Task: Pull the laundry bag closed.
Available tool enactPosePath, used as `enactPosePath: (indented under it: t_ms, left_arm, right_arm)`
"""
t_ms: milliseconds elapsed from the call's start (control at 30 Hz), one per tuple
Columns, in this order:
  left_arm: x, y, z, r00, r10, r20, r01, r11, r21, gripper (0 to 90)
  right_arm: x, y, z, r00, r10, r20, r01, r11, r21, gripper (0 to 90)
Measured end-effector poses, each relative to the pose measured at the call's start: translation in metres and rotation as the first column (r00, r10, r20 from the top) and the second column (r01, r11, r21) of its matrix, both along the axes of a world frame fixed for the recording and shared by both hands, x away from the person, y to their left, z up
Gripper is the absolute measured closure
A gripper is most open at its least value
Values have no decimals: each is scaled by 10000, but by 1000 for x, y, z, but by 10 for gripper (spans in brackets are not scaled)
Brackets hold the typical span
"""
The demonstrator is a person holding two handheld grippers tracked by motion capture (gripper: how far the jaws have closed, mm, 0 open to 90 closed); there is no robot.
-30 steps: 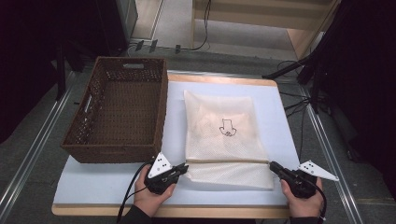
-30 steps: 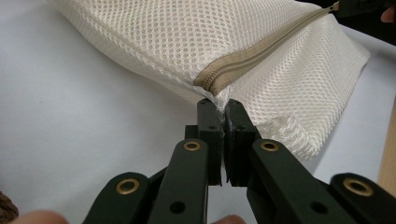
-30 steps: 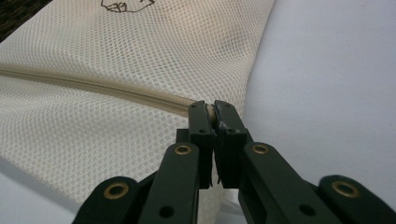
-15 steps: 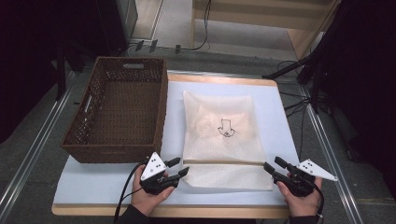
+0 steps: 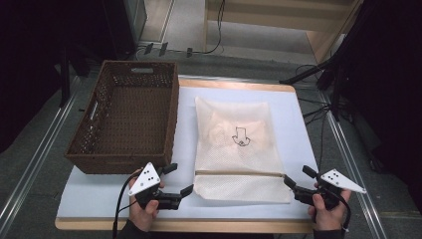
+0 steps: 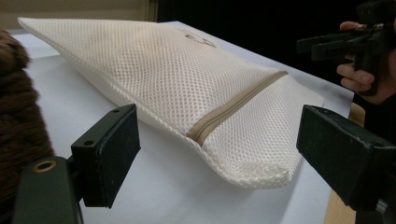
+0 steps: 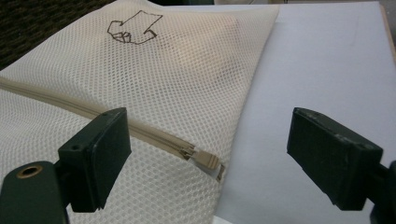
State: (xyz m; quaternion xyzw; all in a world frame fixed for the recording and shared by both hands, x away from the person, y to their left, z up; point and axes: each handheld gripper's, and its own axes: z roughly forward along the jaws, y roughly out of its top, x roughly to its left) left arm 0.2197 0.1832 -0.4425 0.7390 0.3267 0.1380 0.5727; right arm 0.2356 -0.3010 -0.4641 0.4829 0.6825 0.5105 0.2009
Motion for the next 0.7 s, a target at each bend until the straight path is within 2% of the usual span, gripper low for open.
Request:
enactPosePath:
  t_ms: [100,233,700]
  left_arm:
    - [0,3,0,10000,-17,20,17,10000,-69,111]
    - [0,3,-2,10000,47,-22,-47,10000,6,96]
    - [4,2,-6,9999,32,-131,-32,10000,11,76]
  right_arm:
    - [0,-4,1,9997,-258,18,258,9997,40,101]
    - [1,-8,2,9996,-295,55,294,9994,164,47]
    - [3,-8,-1,9994,-312,-167,316,9993,202,44]
